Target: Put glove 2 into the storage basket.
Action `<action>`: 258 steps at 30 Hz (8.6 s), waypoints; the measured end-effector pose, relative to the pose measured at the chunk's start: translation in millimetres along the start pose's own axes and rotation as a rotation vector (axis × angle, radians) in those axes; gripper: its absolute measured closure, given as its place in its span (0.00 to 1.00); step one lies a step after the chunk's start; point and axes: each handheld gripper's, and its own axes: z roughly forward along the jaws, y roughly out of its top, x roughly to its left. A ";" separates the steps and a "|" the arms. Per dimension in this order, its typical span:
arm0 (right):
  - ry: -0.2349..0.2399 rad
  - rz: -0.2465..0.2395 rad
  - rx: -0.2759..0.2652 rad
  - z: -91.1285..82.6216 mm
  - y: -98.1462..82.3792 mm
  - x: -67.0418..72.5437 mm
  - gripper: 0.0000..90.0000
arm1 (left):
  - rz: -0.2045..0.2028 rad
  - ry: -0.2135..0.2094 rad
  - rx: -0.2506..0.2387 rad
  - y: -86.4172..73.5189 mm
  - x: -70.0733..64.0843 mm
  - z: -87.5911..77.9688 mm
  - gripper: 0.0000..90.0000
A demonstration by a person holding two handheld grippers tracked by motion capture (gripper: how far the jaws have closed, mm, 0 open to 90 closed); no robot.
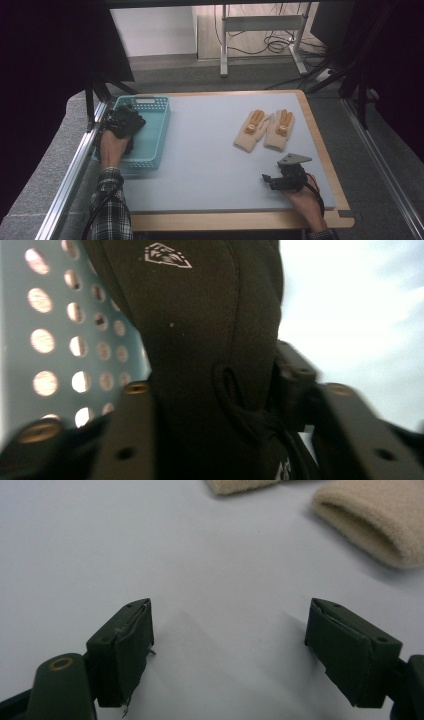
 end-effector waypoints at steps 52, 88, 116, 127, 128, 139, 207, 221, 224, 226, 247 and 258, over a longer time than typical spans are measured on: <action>-0.002 -0.002 0.000 0.1 0.0 0.3 0.21 | -0.085 -0.245 -0.234 -21.8 4.4 -45.6 0.31; -0.009 0.001 -0.001 0.2 -0.1 1.6 0.21 | 0.247 -0.515 -0.553 -88.6 -141.2 -108.4 0.02; 0.005 0.035 -0.015 -5.6 2.6 -1.6 0.36 | 0.367 -0.403 -0.409 -138.0 -206.2 -37.1 0.02; 0.016 0.038 -0.044 -4.7 38.4 -15.3 0.60 | 0.345 -0.434 -0.387 -135.9 -203.6 -34.7 0.03; 0.017 0.038 -0.044 -2.8 42.7 -18.0 0.63 | 0.346 -0.434 -0.387 -135.9 -203.6 -34.7 0.03; -0.049 0.063 -0.048 23.0 85.1 -49.1 0.83 | 0.344 -0.435 -0.388 -135.9 -203.6 -34.6 0.03; 0.080 -0.050 -0.027 60.4 147.3 33.2 0.73 | 0.344 -0.436 -0.387 -136.0 -203.4 -34.5 0.03; 0.004 -0.001 -0.051 46.9 127.4 -11.5 0.61 | 0.345 -0.436 -0.386 -135.9 -203.3 -34.6 0.03; -0.024 0.003 -0.058 42.9 122.3 -23.9 0.59 | 0.343 -0.436 -0.387 -135.9 -203.4 -34.5 0.03; -0.048 0.006 -0.059 39.4 118.6 -34.3 0.57 | 0.344 -0.437 -0.387 -135.9 -203.4 -34.5 0.03; -0.175 0.116 -0.021 37.1 80.5 -118.2 0.49 | 0.343 -0.437 -0.388 -135.9 -203.5 -34.4 0.03; -0.197 0.144 -0.023 61.1 67.6 -124.8 0.59 | 0.344 -0.436 -0.387 -135.9 -203.4 -34.5 0.03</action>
